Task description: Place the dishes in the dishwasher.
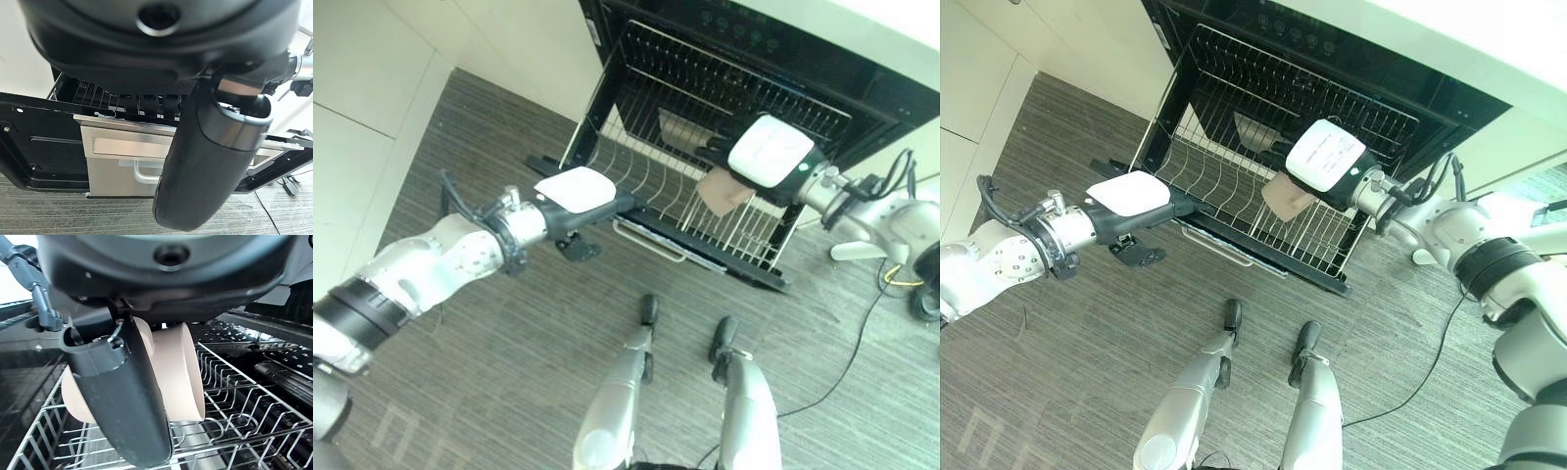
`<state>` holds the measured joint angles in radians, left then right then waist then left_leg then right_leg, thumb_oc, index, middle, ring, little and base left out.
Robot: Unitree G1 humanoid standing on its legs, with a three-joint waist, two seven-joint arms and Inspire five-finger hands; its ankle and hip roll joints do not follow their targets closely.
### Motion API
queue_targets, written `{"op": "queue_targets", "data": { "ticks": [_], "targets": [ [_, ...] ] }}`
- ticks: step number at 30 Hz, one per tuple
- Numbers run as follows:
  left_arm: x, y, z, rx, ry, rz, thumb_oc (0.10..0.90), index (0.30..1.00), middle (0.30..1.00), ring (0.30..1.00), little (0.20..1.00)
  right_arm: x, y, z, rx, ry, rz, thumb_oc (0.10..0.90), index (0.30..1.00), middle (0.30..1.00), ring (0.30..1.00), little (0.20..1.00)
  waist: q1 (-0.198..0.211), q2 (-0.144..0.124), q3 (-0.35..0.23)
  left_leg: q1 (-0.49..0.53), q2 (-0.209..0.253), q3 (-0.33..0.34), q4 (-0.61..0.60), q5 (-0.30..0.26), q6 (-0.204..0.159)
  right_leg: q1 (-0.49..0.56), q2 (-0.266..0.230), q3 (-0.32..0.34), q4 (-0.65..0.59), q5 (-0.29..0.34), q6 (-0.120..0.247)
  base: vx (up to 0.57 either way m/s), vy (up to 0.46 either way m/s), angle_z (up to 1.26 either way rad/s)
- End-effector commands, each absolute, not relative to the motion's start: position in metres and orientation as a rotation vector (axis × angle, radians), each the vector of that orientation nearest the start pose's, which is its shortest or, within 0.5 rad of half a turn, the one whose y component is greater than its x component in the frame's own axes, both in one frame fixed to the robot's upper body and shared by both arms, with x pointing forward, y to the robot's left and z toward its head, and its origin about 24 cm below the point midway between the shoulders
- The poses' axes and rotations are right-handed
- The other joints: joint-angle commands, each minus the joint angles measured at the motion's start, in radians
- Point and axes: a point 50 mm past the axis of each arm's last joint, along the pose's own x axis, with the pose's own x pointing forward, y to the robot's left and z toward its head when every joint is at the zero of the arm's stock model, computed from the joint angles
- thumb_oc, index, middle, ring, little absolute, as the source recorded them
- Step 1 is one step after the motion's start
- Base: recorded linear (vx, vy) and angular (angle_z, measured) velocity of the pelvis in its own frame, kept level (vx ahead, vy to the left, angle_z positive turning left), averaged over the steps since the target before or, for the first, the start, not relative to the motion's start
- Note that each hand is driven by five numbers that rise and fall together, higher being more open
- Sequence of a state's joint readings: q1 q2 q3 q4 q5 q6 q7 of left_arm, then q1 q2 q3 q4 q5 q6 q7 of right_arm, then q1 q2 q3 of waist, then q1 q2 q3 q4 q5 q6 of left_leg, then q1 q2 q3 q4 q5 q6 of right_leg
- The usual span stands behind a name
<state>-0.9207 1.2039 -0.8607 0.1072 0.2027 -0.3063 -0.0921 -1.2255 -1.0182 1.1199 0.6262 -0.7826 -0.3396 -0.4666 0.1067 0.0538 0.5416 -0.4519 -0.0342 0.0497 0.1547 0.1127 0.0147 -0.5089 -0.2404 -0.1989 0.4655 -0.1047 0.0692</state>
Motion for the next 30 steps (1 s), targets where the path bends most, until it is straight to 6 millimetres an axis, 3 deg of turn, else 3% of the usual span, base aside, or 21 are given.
{"op": "queue_targets", "data": {
  "ticks": [1,4,6,9,11,12,14,15,16,17,18,19,22,30],
  "targets": [
    [0.307,0.181,0.258,1.554,-0.700,-0.494,0.800,0.900,0.900,0.900,0.900,0.358,-0.197,0.284,-2.035,-1.029,0.087,0.800,0.900,0.900,0.900,0.900,-0.004,0.016,-0.022,0.018,0.045,0.015,0.145,-0.220,-0.036,0.065,-0.017,-0.007,-0.166,0.059,0.101,0.00,0.000,0.00],
    [0.306,0.182,0.258,1.556,-0.693,-0.489,0.800,0.900,0.900,0.900,0.900,0.354,-0.199,0.277,-2.078,-1.049,0.134,0.800,0.900,0.900,0.900,0.900,-0.007,0.013,-0.022,0.020,0.046,0.017,0.145,-0.222,-0.036,0.066,-0.017,-0.005,-0.166,0.059,0.102,0.00,0.000,0.00],
    [0.305,0.185,0.255,1.550,-0.688,-0.484,0.800,0.900,0.900,0.900,0.900,0.349,-0.205,0.277,-1.993,-1.078,0.094,0.800,0.900,0.900,0.900,0.900,-0.011,0.012,-0.022,0.026,0.047,0.016,0.145,-0.225,-0.035,0.070,-0.016,-0.005,-0.166,0.058,0.104,0.00,0.000,0.00],
    [0.304,0.189,0.255,1.549,-0.674,-0.476,0.800,0.900,0.900,0.900,0.900,0.346,-0.203,0.267,-2.047,-1.088,0.219,0.800,0.900,0.900,0.900,0.900,-0.018,0.009,-0.022,0.028,0.046,0.020,0.145,-0.228,-0.033,0.067,-0.016,-0.001,-0.166,0.059,0.105,0.00,0.000,0.00],
    [0.304,0.188,0.249,1.539,-0.671,-0.477,0.800,0.900,0.900,0.900,0.900,0.347,-0.208,0.268,-1.909,-1.019,0.153,0.800,0.900,0.900,0.900,0.900,-0.022,0.008,-0.022,0.038,0.050,0.018,0.145,-0.233,-0.033,0.077,-0.011,-0.001,-0.166,0.052,0.101,0.00,0.000,0.00],
    [0.305,0.189,0.254,1.559,-0.667,-0.489,0.800,0.900,0.900,0.900,0.900,0.348,-0.212,0.231,-2.229,-0.875,0.546,0.800,0.900,0.900,0.900,0.900,-0.018,0.005,-0.022,0.034,0.053,0.021,0.145,-0.234,-0.031,0.070,-0.014,0.000,-0.166,0.057,0.104,0.01,-0.044,-0.03],
    [0.306,0.186,0.254,1.564,-0.671,-0.502,0.800,0.900,0.900,0.900,0.900,0.348,-0.215,0.233,-2.132,-0.856,0.461,0.800,0.900,0.900,0.900,0.900,-0.015,0.004,-0.022,0.036,0.059,0.016,0.145,-0.234,-0.032,0.075,-0.010,-0.007,-0.166,0.056,0.101,0.04,-0.055,-0.03],
    [0.307,0.186,0.252,1.546,-0.676,-0.501,0.800,0.900,0.900,0.900,0.900,0.354,-0.214,0.245,-1.954,-0.775,0.344,0.800,0.900,0.900,0.900,0.900,-0.014,0.002,-0.022,0.045,0.058,0.010,0.145,-0.232,-0.032,0.087,-0.011,-0.012,-0.166,0.056,0.097,0.04,-0.032,0.01],
    [0.308,0.187,0.252,1.540,-0.677,-0.497,0.800,0.900,0.900,0.900,0.900,0.356,-0.210,0.247,-1.983,-0.772,0.370,0.800,0.900,0.900,0.900,0.900,-0.015,0.002,-0.022,0.049,0.058,0.012,0.145,-0.235,-0.031,0.090,-0.012,-0.011,-0.166,0.055,0.099,0.00,-0.034,0.02],
    [0.306,0.188,0.255,1.556,-0.672,-0.496,0.800,0.900,0.900,0.900,0.900,0.353,-0.208,0.238,-2.135,-0.796,0.503,0.800,0.900,0.900,0.900,0.900,-0.013,-0.004,-0.022,0.044,0.059,0.020,0.145,-0.235,-0.028,0.083,-0.016,-0.011,-0.166,0.057,0.100,-0.03,-0.045,0.02],
    [0.305,0.188,0.257,1.577,-0.664,-0.505,0.800,0.900,0.900,0.900,0.900,0.349,-0.212,0.236,-2.127,-0.816,0.497,0.800,0.900,0.900,0.900,0.900,-0.011,-0.006,-0.022,0.036,0.063,0.021,0.145,-0.230,-0.030,0.077,-0.015,-0.016,-0.166,0.062,0.101,0.00,-0.036,0.01],
    [0.305,0.191,0.254,1.553,-0.663,-0.497,0.800,0.900,0.900,0.900,0.900,0.352,-0.206,0.258,-1.986,-0.805,0.359,0.800,0.900,0.900,0.900,0.900,-0.015,-0.006,-0.022,0.047,0.060,0.018,0.145,-0.229,-0.031,0.090,-0.010,-0.016,-0.166,0.060,0.100,0.00,0.000,0.00],
    [0.303,0.192,0.253,1.568,-0.649,-0.498,0.800,0.900,0.900,0.900,0.900,0.346,-0.204,0.248,-2.077,-0.852,0.442,0.800,0.900,0.900,0.900,0.900,-0.015,-0.009,-0.022,0.041,0.060,0.021,0.145,-0.225,-0.031,0.085,-0.009,-0.017,-0.166,0.062,0.100,0.01,0.004,-0.01],
    [0.309,0.190,0.252,1.558,-0.653,-0.475,0.800,0.900,0.900,0.900,0.900,0.352,-0.208,0.269,-1.996,-0.959,0.131,0.800,0.900,0.900,0.900,0.900,-0.024,-0.001,-0.022,0.037,0.055,0.025,0.145,-0.228,-0.028,0.078,-0.004,-0.009,-0.166,0.058,0.098,0.00,0.000,0.00]
  ]
}}
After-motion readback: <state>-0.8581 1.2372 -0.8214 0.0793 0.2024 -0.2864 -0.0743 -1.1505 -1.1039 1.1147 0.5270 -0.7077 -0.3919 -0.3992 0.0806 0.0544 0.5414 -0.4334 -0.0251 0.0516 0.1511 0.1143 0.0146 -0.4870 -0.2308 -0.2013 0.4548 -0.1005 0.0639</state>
